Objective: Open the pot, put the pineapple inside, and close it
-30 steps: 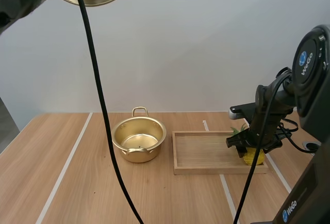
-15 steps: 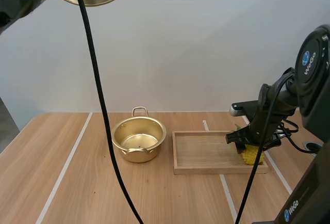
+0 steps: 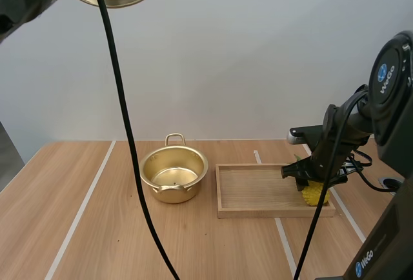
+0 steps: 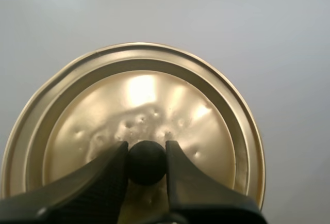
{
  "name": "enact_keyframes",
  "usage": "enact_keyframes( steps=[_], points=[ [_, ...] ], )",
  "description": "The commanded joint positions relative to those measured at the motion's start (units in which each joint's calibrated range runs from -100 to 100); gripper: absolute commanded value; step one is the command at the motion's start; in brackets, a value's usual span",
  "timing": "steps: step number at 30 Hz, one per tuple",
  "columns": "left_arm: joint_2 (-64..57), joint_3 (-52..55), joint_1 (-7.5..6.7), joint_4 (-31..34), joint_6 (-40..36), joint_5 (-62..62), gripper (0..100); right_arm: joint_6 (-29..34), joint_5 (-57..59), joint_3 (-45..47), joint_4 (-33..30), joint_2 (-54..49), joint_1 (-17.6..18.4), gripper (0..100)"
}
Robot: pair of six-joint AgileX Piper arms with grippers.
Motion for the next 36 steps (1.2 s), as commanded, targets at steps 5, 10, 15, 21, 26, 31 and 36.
enact_keyframes(
  steps=[5,10,15,21,26,31,36],
  points=[
    [-0.2,0.1,0.03,-0.9,-0.6,-0.7,0,-0.2,-1.9,0.0,3.5,-2.5,-0.3,0],
    [-0.2,0.1,0.03,-0.9,-0.6,-0.7,0,-4.1,-5.9,-0.1,11.7,-9.8,-0.3,0],
    [-0.2,0.1,0.03,-0.9,-0.6,-0.7,0,-6.7,-9.2,-0.2,15.9,-17.9,-0.3,0],
    [-0.2,0.1,0.03,-0.9,-0.6,-0.7,0,-7.0,-10.7,-0.2,17.1,-26.1,0.9,0],
    [-0.2,0.1,0.03,-0.9,-0.6,-0.7,0,-7.0,-11.8,-0.2,18.3,-31.9,3.3,0],
    [-0.2,0.1,0.03,-0.9,-0.6,-0.7,0,-7.0,-11.8,-0.2,18.3,-37.3,5.9,0],
    [-0.2,0.1,0.03,-0.9,-0.6,-0.7,0,-7.0,-11.1,-0.2,19.4,-39.7,7.4,0]
  ],
)
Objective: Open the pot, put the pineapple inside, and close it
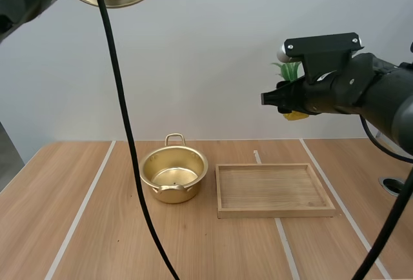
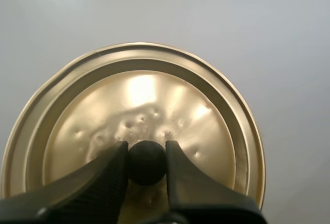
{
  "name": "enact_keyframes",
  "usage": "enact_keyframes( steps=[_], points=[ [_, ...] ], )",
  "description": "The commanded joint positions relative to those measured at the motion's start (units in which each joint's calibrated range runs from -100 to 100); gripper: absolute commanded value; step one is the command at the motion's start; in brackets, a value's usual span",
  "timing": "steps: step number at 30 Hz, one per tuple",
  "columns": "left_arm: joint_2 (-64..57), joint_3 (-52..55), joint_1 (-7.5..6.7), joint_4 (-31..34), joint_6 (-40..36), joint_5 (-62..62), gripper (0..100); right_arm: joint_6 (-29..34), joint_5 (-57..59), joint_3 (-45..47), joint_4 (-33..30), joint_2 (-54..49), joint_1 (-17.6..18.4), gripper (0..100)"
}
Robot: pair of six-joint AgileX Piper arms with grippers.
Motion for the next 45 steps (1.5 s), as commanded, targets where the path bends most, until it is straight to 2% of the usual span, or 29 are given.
enact_keyframes(
  steps=[1,4,10,16,25,32,45],
  points=[
    [-0.2,0.1,0.03,-0.9,-0.6,-0.7,0,-0.3,0.0,-0.2,2.1,-1.0,0.4,0],
    [-0.2,0.1,0.03,-0.9,-0.6,-0.7,0,-0.3,-0.1,-0.2,5.0,-1.0,0.6,0],
    [-0.2,0.1,0.03,-0.9,-0.6,-0.7,0,-4.7,0.2,-0.2,10.3,-0.4,2.1,0],
    [-0.2,0.1,0.03,-0.9,-0.6,-0.7,0,-6.3,-0.1,-1.3,10.3,3.8,5.2,0],
    [-0.2,0.1,0.03,-0.9,-0.6,-0.7,0,-7.8,-0.1,-8.0,10.3,11.9,10.9,0],
    [-0.2,0.1,0.03,-0.9,-0.6,-0.7,0,-10.2,-2.8,-8.5,10.3,17.7,15.6,0],
    [-0.2,0.1,0.03,-0.9,-0.6,-0.7,0,-11.2,-5.8,-8.5,11.2,29.1,21.4,0]
  ],
)
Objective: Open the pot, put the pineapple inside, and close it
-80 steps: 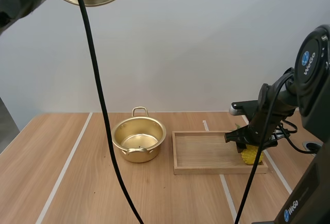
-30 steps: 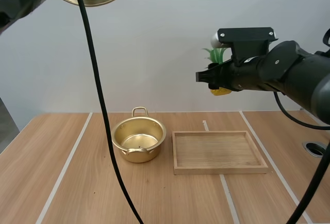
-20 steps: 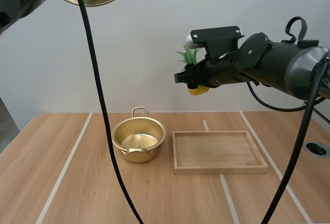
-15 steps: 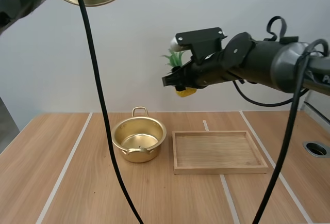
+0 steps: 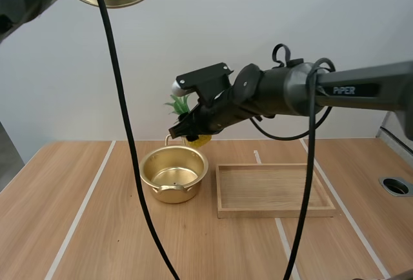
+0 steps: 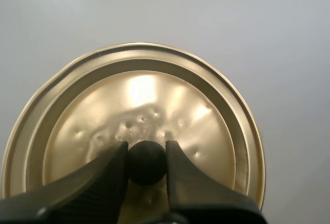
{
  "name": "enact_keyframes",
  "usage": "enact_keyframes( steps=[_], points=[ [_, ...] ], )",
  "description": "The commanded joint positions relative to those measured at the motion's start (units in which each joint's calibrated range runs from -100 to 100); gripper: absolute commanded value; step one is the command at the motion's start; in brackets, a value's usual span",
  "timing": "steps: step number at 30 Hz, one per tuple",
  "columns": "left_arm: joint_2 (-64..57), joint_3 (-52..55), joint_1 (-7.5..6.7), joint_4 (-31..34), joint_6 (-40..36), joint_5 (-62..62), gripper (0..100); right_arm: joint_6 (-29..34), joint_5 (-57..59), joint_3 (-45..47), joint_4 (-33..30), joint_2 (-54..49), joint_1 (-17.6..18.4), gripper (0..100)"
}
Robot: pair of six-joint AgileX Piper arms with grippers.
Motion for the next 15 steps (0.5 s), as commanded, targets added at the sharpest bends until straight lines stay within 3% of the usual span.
enact_keyframes(
  steps=[1,15],
  points=[
    [-0.2,0.1,0.03,-0.9,-0.6,-0.7,0,-0.6,-2.2,-0.4,0.6,2.5,1.2,0],
    [-0.2,0.1,0.03,-0.9,-0.6,-0.7,0,-1.1,-10.3,-0.4,1.0,9.6,3.9,0]
  ],
)
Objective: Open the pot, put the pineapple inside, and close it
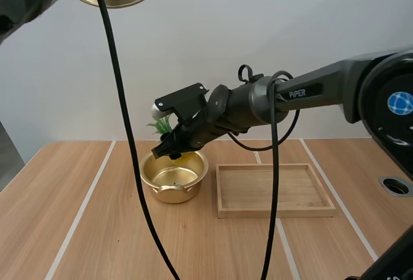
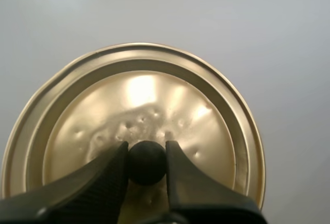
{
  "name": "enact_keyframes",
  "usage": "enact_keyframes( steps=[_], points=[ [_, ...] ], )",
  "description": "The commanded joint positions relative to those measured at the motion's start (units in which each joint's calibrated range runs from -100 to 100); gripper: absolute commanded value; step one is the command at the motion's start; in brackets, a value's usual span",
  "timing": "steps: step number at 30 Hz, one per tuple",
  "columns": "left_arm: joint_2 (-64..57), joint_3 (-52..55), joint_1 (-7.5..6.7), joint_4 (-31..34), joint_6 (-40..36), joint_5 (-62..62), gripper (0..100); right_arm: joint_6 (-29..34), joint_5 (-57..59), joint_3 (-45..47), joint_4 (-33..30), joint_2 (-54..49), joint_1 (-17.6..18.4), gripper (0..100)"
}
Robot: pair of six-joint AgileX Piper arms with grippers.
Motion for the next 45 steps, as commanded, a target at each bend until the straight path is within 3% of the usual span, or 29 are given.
enact_keyframes(
  steps=[1,45],
  points=[
    [-0.2,0.1,0.03,-0.9,-0.6,-0.7,0,-1.5,-2.1,-0.4,0.4,1.0,0.1,0],
    [-0.2,0.1,0.03,-0.9,-0.6,-0.7,0,-4.1,-3.3,-0.4,0.4,12.7,0.1,0]
  ],
)
